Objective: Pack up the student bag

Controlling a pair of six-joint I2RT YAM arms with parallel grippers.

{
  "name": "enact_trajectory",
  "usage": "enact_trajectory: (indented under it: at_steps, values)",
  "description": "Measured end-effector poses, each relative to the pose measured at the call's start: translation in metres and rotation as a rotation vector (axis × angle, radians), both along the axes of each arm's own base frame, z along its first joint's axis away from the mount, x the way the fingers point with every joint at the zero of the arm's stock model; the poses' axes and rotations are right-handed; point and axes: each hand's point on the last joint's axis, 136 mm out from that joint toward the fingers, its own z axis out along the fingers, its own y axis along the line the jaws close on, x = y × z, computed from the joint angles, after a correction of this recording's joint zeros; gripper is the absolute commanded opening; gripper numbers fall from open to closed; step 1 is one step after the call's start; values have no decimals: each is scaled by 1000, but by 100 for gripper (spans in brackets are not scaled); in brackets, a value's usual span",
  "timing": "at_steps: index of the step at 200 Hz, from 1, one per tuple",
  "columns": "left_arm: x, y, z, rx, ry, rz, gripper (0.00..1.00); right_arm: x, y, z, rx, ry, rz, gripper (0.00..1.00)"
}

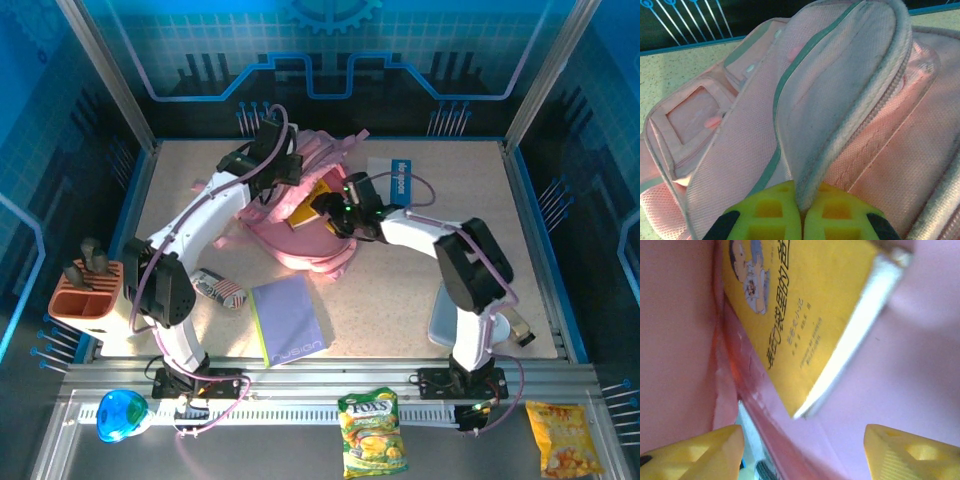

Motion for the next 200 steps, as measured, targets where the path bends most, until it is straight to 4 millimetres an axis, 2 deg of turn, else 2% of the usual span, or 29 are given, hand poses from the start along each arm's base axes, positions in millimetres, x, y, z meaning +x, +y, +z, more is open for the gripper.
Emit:
enact_trajectory:
  at_steps: [35,41,62,92,115,127,159,177,200]
  values:
    - [3,16,-19,25,20,21,1,-28,-43,44,-55,-121,43,81]
    - [3,18,-23,34,25,21,6,-32,-49,50,-79,-149,52,83]
    - [3,24,-33,52,40,25,35,-43,-69,57,-206,-219,91,88]
    - [0,22,-45,6,58,22,55,-63,-85,41,-431,-250,191,91]
    - [-17,22,-59,-36,93,22,68,-89,-81,21,-563,-240,309,92]
    - [-27,26,-60,-61,97,38,76,-107,-76,8,-624,-231,380,93]
    - [-47,49,-41,-128,42,109,91,-148,-56,-15,-731,-213,535,93]
    - [-53,62,-30,-159,4,146,95,-164,-45,-31,-793,-187,607,93]
    - [-55,75,-26,-184,-17,186,99,-178,-24,-50,-864,-161,697,93]
